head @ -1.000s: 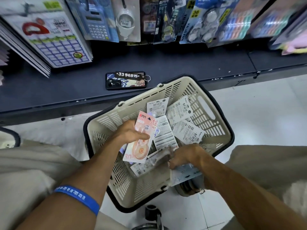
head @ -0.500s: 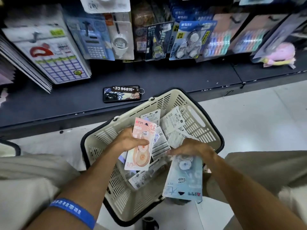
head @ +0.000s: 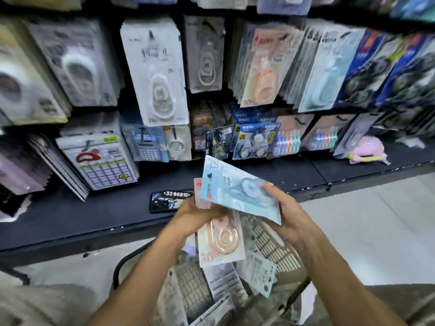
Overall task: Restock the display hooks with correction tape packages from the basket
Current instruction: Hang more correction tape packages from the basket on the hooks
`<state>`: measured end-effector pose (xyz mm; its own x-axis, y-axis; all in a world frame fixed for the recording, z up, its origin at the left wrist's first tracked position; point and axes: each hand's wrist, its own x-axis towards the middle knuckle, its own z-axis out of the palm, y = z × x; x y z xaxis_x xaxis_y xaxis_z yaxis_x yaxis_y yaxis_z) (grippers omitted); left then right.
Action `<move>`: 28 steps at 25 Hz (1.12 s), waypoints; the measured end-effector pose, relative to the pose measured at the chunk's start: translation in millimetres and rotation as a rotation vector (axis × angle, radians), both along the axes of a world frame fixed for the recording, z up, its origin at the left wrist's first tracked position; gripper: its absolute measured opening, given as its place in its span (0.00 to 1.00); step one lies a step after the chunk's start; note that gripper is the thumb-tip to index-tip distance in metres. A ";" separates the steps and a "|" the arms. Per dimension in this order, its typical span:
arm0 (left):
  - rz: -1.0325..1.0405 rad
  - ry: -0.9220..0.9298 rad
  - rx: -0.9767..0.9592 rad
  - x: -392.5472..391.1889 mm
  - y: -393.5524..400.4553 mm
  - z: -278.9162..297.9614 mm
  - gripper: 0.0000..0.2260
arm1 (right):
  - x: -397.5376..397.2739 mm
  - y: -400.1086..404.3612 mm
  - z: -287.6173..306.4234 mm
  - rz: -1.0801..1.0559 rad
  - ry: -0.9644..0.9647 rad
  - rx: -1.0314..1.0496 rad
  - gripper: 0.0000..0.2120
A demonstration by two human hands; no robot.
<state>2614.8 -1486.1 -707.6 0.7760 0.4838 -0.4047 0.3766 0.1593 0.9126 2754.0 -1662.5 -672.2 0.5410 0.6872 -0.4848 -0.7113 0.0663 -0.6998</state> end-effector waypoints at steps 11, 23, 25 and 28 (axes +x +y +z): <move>0.004 -0.360 0.049 16.5 56.4 201.1 0.23 | 69.0 16.4 158.8 -0.370 -0.288 0.152 0.23; 0.145 -0.503 -0.018 37.1 45.4 216.7 0.15 | 67.4 49.3 156.5 -0.283 -0.329 -0.385 0.32; 0.196 -0.493 -0.023 38.9 45.6 214.0 0.13 | 60.0 41.8 155.4 -0.144 -0.554 -0.568 0.40; 0.238 -0.492 0.017 41.1 43.9 211.3 0.10 | 29.5 43.7 165.4 0.066 -0.909 -0.317 0.30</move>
<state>2655.8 -1442.1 -496.3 0.7397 0.6728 -0.0120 -0.1404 0.1718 0.9751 2783.5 -1618.8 -506.7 0.7664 0.6387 -0.0680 0.1154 -0.2411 -0.9636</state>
